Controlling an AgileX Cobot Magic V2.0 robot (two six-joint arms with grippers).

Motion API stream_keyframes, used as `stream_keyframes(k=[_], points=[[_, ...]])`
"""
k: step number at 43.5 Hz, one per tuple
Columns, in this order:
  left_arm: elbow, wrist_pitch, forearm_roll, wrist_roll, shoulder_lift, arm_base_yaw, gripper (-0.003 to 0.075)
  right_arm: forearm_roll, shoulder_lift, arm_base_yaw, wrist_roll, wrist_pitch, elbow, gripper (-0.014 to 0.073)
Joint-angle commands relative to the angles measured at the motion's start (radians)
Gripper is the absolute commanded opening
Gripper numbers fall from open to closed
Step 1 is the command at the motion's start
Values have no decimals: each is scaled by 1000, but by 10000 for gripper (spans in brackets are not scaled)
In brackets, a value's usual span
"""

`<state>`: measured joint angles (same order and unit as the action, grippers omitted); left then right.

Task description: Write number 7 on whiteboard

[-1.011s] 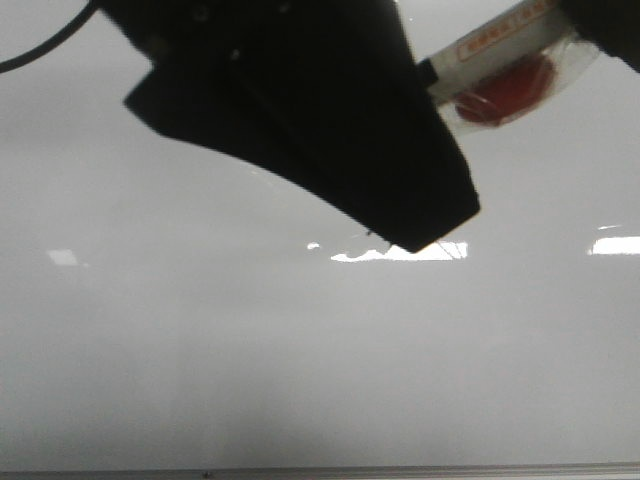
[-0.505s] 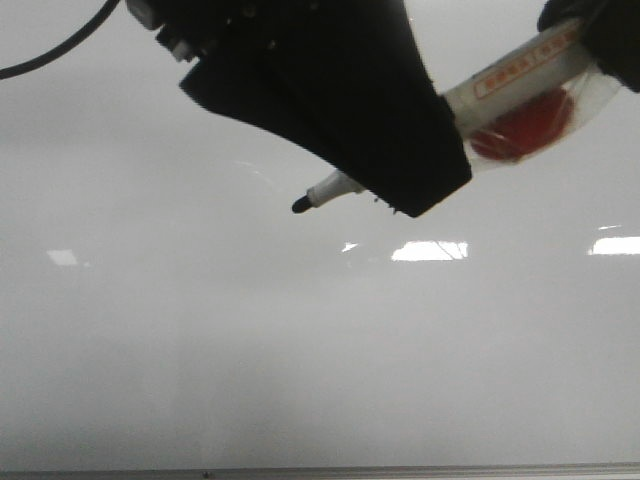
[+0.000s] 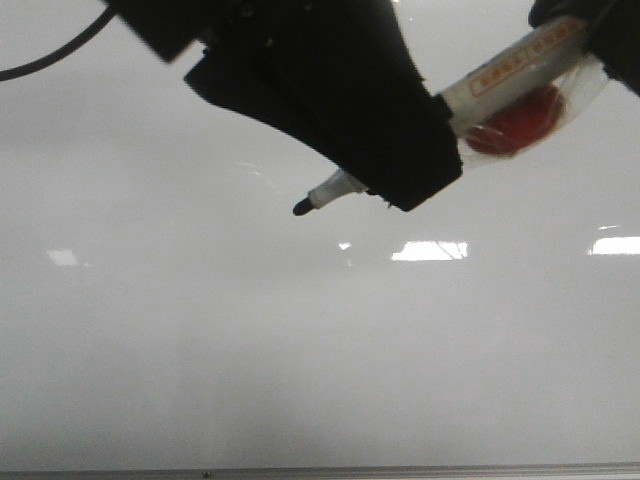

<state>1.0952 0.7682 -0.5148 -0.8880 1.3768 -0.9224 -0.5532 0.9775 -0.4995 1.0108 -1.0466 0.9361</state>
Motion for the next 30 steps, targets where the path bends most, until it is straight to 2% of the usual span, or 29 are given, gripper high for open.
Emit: stream_keyframes(k=[1, 8, 12, 17, 22, 30], points=[[33, -30, 10, 46, -26, 9, -11, -15, -26, 21, -34, 4, 49, 507], [33, 28, 172, 235, -61, 66, -11, 105, -96, 104, -228, 4, 96, 529], [33, 45, 313, 404, -103, 124, -11, 150, -131, 149, -311, 5, 94, 529], [33, 77, 475, 604, -158, 217, -11, 156, -150, 192, -341, -12, 94, 529], [33, 132, 622, 784, -214, 354, -11, 156, -150, 205, -342, -19, 93, 529], [3, 120, 658, 860, -250, 608, -11, 156, -150, 205, -342, -19, 93, 529]])
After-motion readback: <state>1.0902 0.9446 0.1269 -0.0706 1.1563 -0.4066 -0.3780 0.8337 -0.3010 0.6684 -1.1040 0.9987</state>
